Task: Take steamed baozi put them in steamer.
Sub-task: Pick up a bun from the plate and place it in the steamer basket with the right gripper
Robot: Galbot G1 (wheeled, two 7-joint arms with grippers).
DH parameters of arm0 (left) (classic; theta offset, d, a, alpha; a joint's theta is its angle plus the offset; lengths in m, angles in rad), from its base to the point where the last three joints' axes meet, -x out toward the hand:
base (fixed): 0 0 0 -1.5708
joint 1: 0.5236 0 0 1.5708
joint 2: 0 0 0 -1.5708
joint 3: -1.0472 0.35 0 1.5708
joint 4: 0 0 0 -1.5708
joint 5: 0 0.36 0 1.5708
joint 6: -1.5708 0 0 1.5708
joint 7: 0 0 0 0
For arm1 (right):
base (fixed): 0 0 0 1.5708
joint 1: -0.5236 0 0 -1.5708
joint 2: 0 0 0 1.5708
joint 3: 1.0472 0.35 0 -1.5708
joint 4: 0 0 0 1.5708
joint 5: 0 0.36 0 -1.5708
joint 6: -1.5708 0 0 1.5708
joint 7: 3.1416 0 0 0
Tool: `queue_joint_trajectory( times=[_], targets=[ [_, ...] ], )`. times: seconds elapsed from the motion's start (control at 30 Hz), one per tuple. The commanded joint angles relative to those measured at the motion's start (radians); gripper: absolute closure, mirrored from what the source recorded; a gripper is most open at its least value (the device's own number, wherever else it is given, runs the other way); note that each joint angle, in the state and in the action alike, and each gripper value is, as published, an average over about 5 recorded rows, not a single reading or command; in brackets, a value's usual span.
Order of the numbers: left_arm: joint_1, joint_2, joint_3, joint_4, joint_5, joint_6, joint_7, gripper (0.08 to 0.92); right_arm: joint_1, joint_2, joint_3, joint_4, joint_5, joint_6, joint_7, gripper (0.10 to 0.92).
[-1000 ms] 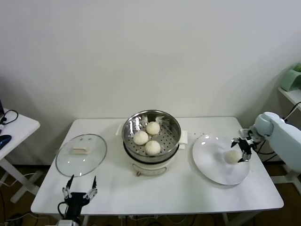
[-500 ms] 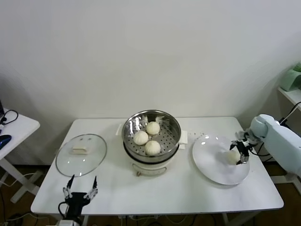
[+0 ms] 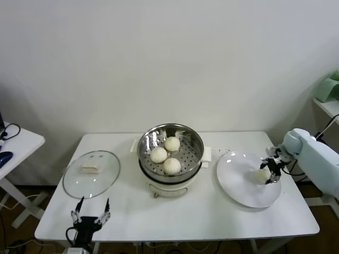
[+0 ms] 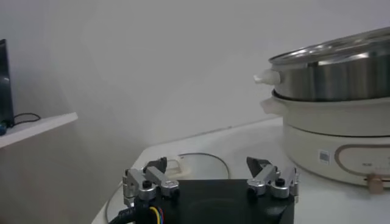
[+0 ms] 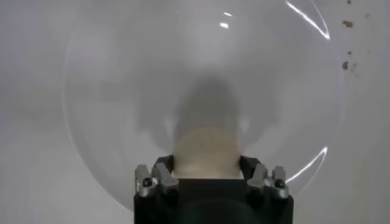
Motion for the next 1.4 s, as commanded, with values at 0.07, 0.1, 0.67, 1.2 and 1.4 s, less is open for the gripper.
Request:
queue_joint_trajectory(
  times=[0.07,0.1,0.67,1.2,1.4],
  targets=[
    [0.003,-0.001,0.007,-0.008,0.003,0.0,0.0,0.177,0.165,-0.012,-0.19,0.024,0.325,-0.106,-0.005,0.321],
    [0.003,-0.002,0.009,-0.01,0.004,0.0,0.0,0.177,0.209,-0.012,-0.232,0.032,0.385,-0.13,-0.005,0.321],
    [-0.023,-0.019,0.099,-0.045,0.028,0.014,-0.008,0.177,0.828,0.259,-0.895,0.003,1.211,-0.295,0.01,0.33],
    [-0.045,-0.03,0.174,-0.072,0.069,0.025,-0.016,0.177,0.765,0.51,-0.991,0.09,1.268,-0.342,0.053,0.327],
    [-0.052,-0.034,0.16,-0.078,0.062,0.029,-0.018,0.177,0.71,0.569,-0.998,0.07,1.261,-0.342,0.057,0.33]
  ],
)
